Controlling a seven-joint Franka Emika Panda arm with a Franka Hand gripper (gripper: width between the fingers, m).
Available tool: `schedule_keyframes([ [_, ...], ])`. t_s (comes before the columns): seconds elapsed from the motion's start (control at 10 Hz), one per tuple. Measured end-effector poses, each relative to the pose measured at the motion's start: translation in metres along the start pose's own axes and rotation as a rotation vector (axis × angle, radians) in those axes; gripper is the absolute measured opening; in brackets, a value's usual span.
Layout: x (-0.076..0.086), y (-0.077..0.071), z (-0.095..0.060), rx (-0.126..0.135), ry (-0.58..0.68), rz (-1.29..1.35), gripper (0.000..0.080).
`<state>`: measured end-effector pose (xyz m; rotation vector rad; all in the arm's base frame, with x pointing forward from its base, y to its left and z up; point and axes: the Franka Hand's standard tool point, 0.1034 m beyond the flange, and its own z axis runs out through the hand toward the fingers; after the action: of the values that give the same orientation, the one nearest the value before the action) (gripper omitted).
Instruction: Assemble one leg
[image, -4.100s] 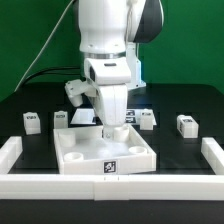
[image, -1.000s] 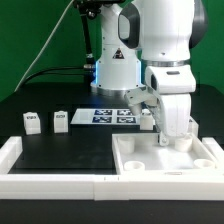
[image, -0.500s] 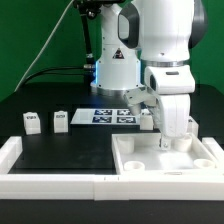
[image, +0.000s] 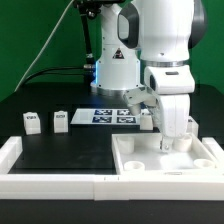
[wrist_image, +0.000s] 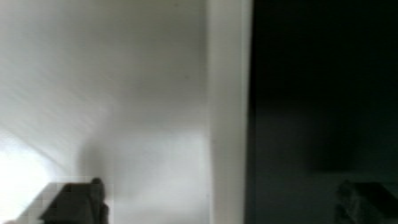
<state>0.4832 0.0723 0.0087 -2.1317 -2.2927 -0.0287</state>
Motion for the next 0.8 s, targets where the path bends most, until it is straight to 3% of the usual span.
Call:
schedule_keyframes([
  [0.2, 0.006, -0.015, -0.014, -0.001, -0.006, 0.09, 0.0649],
  [0.5, 0.024, -0.029, -0.037, -0.023, -0.013, 0.163, 0.0649],
  [0.8, 0.025, -0.032, -0.038, -0.021, -0.014, 0.207, 0.0649],
])
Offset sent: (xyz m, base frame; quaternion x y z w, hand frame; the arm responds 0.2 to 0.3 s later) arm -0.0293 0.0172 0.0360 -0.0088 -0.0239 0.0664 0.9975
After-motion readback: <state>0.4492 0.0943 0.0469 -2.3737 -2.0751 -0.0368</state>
